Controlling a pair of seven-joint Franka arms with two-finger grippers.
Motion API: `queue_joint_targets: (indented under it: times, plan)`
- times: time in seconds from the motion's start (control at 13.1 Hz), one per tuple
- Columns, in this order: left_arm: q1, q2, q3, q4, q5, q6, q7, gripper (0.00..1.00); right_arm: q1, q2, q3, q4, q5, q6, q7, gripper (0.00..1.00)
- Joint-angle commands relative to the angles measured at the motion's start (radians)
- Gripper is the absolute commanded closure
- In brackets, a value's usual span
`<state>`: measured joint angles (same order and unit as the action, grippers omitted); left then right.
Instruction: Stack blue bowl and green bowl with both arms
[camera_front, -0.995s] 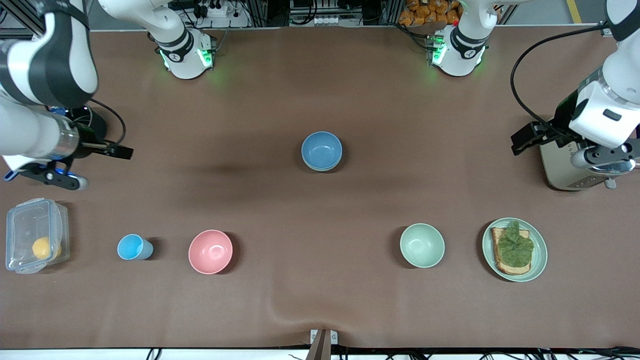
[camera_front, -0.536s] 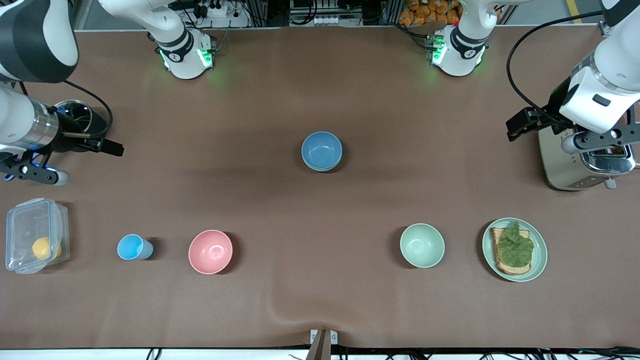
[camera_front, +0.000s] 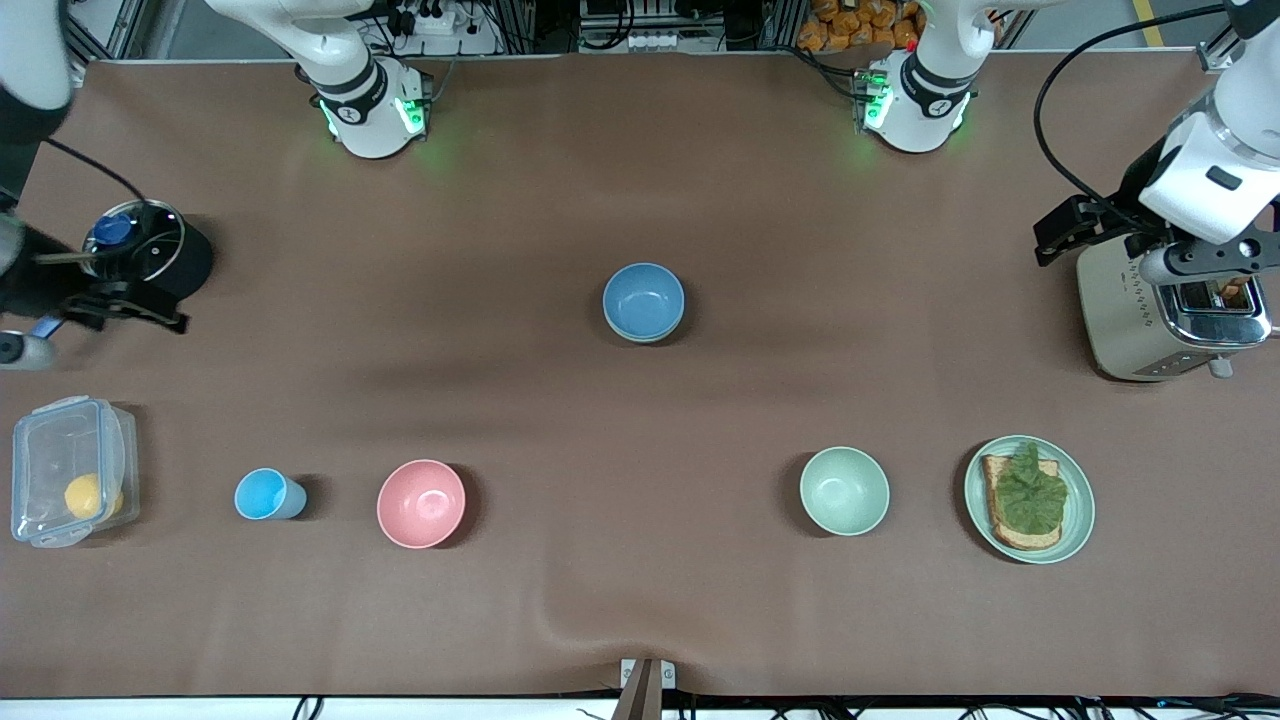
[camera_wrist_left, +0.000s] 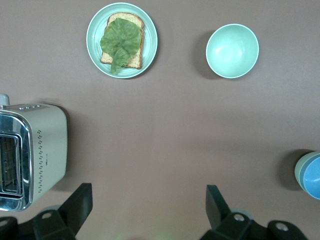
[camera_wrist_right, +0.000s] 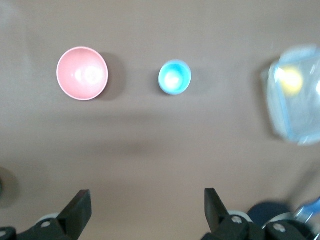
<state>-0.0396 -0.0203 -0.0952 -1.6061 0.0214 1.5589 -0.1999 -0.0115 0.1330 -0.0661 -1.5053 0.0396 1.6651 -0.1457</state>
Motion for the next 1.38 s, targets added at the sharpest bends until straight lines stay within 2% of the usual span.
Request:
queue_joint_targets:
  times: [0.0,0.23,0.38,0.84,1.3]
  plan:
    - [-0.006,-0.021,0.019,-0.023,-0.012,0.018,0.03,0.0,-0.05,-0.071,0.058,-0.047,-0.012,0.03,-0.069,0.0]
    - [-0.006,-0.018,0.019,-0.023,-0.012,0.018,0.028,0.0,-0.058,-0.107,0.078,-0.069,0.009,-0.036,0.172,0.0]
    - [-0.005,-0.02,0.017,-0.023,-0.012,0.018,0.025,0.0,-0.059,-0.125,0.135,-0.073,-0.001,-0.051,0.259,0.0]
    - [-0.011,-0.018,0.009,-0.023,-0.015,0.015,0.019,0.0,-0.036,-0.191,0.135,-0.176,-0.009,-0.048,0.276,0.0]
    - [-0.008,-0.013,0.009,-0.014,-0.014,0.015,0.028,0.0,-0.007,-0.187,0.104,-0.173,-0.009,-0.038,0.276,0.0]
